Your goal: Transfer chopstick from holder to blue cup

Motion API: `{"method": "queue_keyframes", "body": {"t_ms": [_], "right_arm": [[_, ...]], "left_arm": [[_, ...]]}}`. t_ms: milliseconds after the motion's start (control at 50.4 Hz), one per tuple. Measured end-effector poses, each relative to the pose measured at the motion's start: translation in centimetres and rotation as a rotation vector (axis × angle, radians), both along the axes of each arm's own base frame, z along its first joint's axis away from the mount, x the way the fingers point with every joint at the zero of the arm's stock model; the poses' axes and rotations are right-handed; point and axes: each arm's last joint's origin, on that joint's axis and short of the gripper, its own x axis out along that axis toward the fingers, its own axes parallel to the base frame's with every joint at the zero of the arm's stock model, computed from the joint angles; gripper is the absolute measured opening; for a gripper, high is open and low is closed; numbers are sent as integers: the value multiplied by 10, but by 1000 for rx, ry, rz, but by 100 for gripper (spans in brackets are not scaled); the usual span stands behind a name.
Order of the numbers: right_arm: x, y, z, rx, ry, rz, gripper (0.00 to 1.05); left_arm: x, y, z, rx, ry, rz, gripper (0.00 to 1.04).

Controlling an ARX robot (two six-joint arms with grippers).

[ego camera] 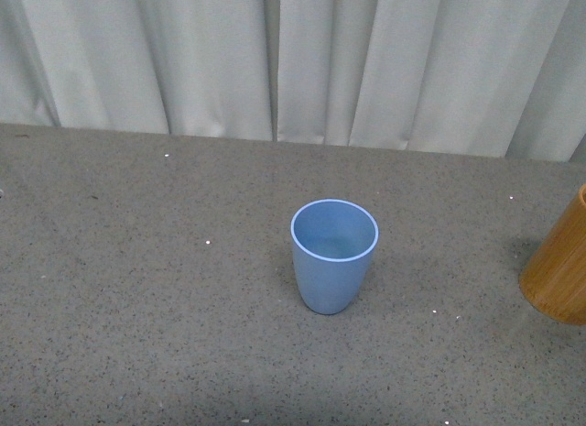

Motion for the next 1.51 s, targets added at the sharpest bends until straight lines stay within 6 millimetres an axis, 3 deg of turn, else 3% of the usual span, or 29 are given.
{"method": "queue_keyframes", "body": {"t_ms": [99,218,338,516,1032,1509], "right_arm": [[24,-17,-18,131,133,-76,95],[45,-23,-14,208,134,-112,95],[65,-20,-7,230,117,-95,95],[90,-7,-14,219,155,-78,95],[130,7,-32,172,187,-101,95],[150,10,-45,144,223,-119,95]], "left_arm": [[0,0,0,0,0,0,98],[0,0,0,0,0,-2,98],[0,0,0,0,0,-1,98],[0,0,0,0,0,0,98],[0,0,0,0,0,-1,98],[0,0,0,0,0,-1,98]]}}
